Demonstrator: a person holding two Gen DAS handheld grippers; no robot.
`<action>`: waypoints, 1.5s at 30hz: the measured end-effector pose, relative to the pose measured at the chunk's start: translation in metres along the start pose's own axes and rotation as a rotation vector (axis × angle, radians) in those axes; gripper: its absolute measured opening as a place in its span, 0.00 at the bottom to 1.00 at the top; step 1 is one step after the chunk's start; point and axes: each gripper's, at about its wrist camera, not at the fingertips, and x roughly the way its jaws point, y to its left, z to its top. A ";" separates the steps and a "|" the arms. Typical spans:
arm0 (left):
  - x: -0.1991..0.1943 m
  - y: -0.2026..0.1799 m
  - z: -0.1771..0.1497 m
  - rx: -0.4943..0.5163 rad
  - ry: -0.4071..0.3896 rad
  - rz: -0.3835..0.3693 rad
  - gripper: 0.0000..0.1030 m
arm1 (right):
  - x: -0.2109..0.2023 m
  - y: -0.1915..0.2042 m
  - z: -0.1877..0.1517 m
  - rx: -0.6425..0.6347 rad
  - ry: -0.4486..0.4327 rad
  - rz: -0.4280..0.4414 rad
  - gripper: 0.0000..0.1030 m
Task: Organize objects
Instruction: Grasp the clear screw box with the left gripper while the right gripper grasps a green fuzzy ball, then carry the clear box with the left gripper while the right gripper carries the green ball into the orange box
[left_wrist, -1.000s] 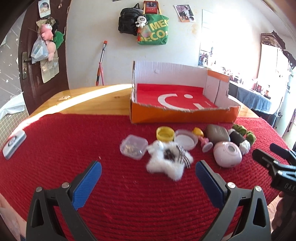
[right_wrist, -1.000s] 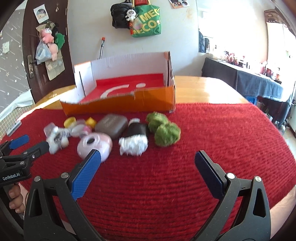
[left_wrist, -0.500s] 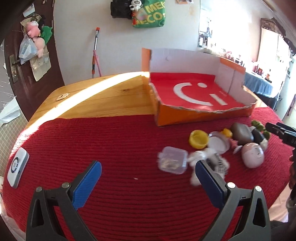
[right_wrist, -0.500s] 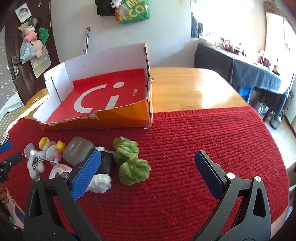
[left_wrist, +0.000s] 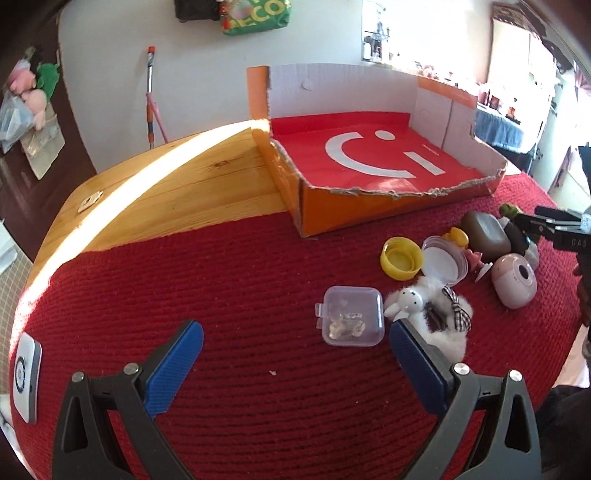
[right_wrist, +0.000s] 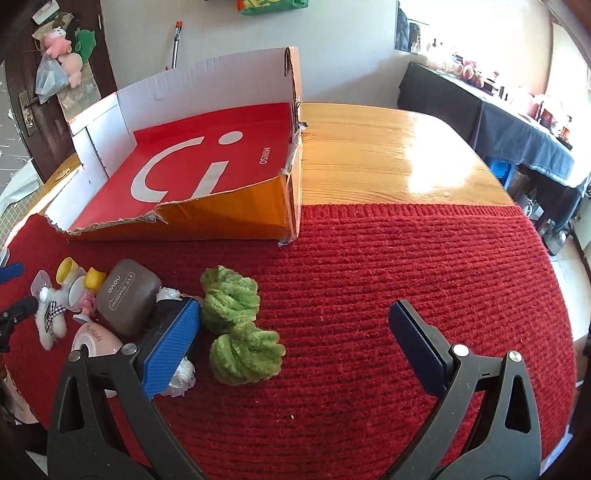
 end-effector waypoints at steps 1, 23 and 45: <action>0.001 -0.002 0.001 0.012 0.001 0.005 0.99 | 0.001 0.000 0.001 -0.003 0.002 0.002 1.00; 0.007 -0.006 0.007 0.002 0.009 -0.092 0.50 | 0.009 0.021 0.005 -0.104 0.008 0.095 0.33; -0.023 -0.011 0.022 -0.051 -0.066 -0.067 0.40 | -0.029 0.024 0.016 -0.112 -0.108 0.123 0.28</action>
